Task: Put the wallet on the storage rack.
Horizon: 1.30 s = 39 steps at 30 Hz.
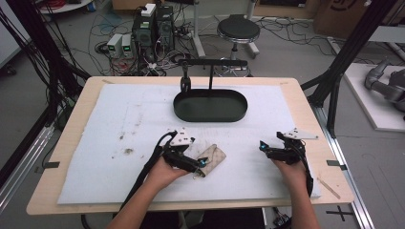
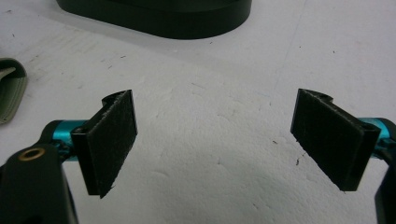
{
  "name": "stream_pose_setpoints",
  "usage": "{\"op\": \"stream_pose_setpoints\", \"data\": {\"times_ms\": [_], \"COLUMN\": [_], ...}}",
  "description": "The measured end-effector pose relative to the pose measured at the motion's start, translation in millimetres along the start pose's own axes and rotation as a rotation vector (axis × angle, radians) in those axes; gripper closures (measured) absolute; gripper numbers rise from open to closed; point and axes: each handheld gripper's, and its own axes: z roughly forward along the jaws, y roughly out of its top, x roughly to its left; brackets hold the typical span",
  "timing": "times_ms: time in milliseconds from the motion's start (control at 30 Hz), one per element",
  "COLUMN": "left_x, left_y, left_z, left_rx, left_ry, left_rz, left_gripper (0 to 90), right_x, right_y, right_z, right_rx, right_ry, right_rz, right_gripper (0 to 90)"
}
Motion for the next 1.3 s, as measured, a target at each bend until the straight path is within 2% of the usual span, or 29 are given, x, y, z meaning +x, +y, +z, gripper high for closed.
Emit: {"op": "stream_pose_setpoints", "data": {"times_ms": [133,400,433,500,633,767,900,967,1033,1133,1300], "left_x": [-7.5,-16.5,-17.5,-20.4,-20.3,-18.5,-13.8,-11.1,-6.6,2.5,21.7], "left_y": [-3.5,-12.8,-13.3,-12.9,-12.9,-14.2,-14.2,-13.8,-12.9,-8.4,5.7], "left_z": [11.3,26.4,29.1,30.3,30.0,25.5,22.9,21.1,17.7,10.9,-1.0], "left_rx": [0.048,0.125,0.150,0.161,0.160,0.148,0.141,0.140,0.138,0.116,0.082], "left_ry": [0.010,-0.020,-0.025,-0.012,-0.012,-0.011,-0.032,-0.024,-0.016,-0.013,-0.009], "left_rz": [0.004,-0.012,-0.006,0.017,0.017,0.018,-0.001,-0.005,0.014,0.021,0.044], "left_gripper": [13.8,13.8,13.8,13.9,16.6,30.7,35.1,36.1,36.4,36.5,36.6], "right_x": [0.1,1.0,1.2,1.8,1.7,1.6,2.0,2.4,2.4,2.2,3.0], "right_y": [0.0,-0.3,-0.2,-0.2,-0.4,-0.8,-0.8,-0.9,-0.9,-1.1,-1.0], "right_z": [0.3,1.1,1.3,1.5,1.3,1.4,2.1,2.6,2.7,2.7,3.3], "right_rx": [0.003,0.006,0.006,0.009,0.010,0.009,0.012,0.013,0.013,0.014,0.016], "right_ry": [0.000,0.000,-0.001,-0.001,-0.002,-0.001,-0.003,0.002,0.002,0.001,0.000], "right_rz": [-0.003,-0.005,-0.006,-0.006,-0.004,-0.002,-0.007,-0.006,-0.006,-0.008,-0.009], "right_gripper": [14.8,14.8,14.7,14.8,14.7,14.7,14.8,14.7,14.7,14.8,14.7]}}
